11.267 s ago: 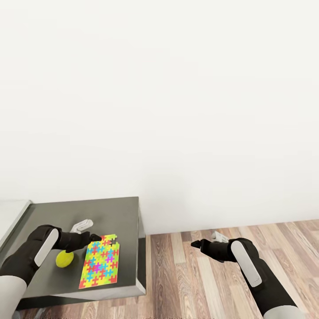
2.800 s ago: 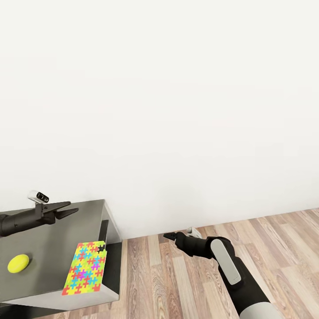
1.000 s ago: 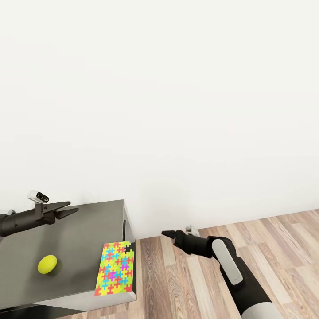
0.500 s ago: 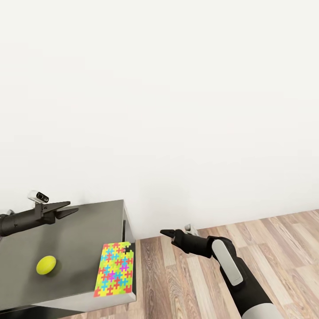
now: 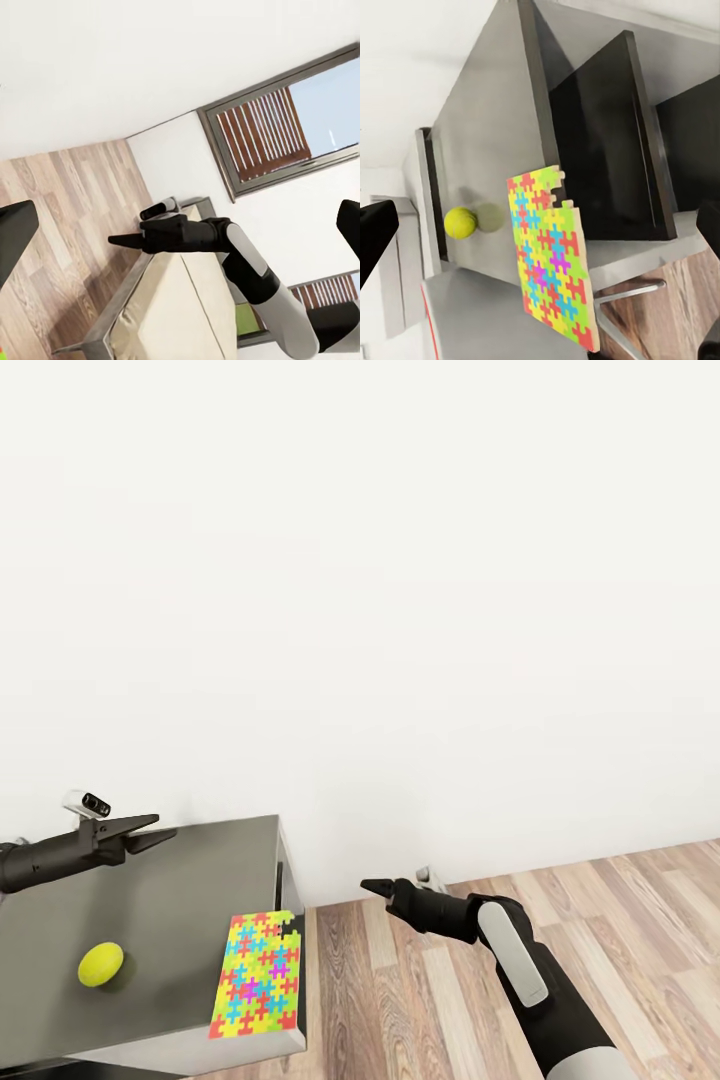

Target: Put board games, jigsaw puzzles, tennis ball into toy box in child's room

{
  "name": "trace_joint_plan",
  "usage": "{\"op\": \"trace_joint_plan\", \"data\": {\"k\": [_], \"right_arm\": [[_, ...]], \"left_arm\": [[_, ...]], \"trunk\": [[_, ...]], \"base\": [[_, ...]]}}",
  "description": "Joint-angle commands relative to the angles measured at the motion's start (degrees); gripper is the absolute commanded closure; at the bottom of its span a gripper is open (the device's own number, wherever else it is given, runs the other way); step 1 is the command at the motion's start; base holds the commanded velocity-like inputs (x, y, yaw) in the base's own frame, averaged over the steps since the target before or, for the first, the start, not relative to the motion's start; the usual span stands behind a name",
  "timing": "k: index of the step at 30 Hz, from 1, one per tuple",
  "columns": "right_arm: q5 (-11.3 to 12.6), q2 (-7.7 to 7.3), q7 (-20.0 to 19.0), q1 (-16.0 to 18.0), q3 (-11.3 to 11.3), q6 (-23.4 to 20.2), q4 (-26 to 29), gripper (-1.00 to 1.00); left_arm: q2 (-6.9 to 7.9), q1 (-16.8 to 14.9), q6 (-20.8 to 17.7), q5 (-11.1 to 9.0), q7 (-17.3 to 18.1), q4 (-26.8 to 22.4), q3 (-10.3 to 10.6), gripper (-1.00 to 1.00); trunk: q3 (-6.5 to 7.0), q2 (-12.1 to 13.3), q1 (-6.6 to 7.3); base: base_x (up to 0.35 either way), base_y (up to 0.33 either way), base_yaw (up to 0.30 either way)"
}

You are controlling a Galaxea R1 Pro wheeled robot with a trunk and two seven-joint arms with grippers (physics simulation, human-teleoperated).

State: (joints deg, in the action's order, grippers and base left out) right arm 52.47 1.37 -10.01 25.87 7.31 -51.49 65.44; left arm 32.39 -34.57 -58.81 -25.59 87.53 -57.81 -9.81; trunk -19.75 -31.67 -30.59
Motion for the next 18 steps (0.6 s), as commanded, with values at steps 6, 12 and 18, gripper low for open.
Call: {"op": "trace_joint_plan", "data": {"k": [6, 12, 18], "right_arm": [[-0.7, 0.03, -0.4, -0.1, 0.0, -0.2, 1.7, -1.0], [-0.8, 0.03, -0.4, -0.1, 0.0, -0.2, 2.3, -1.0], [-0.9, 0.06, -0.4, -0.1, 0.0, -0.2, 2.4, -1.0]], "left_arm": [[0.04, 0.0, -0.6, 0.0, 0.2, 0.0, 0.0, -1.0], [0.05, 0.0, -0.6, 0.0, 0.2, -0.1, 0.0, -1.0], [0.05, 0.0, -0.6, 0.0, 0.2, -0.1, 0.0, -1.0]], "trunk": [[0.48, -0.1, -0.02], [1.04, -0.1, -0.02], [1.42, -0.5, -0.24]], "base": [[0.0, 0.0, 0.0], [0.0, 0.0, 0.022], [0.0, 0.0, 0.059]]}}
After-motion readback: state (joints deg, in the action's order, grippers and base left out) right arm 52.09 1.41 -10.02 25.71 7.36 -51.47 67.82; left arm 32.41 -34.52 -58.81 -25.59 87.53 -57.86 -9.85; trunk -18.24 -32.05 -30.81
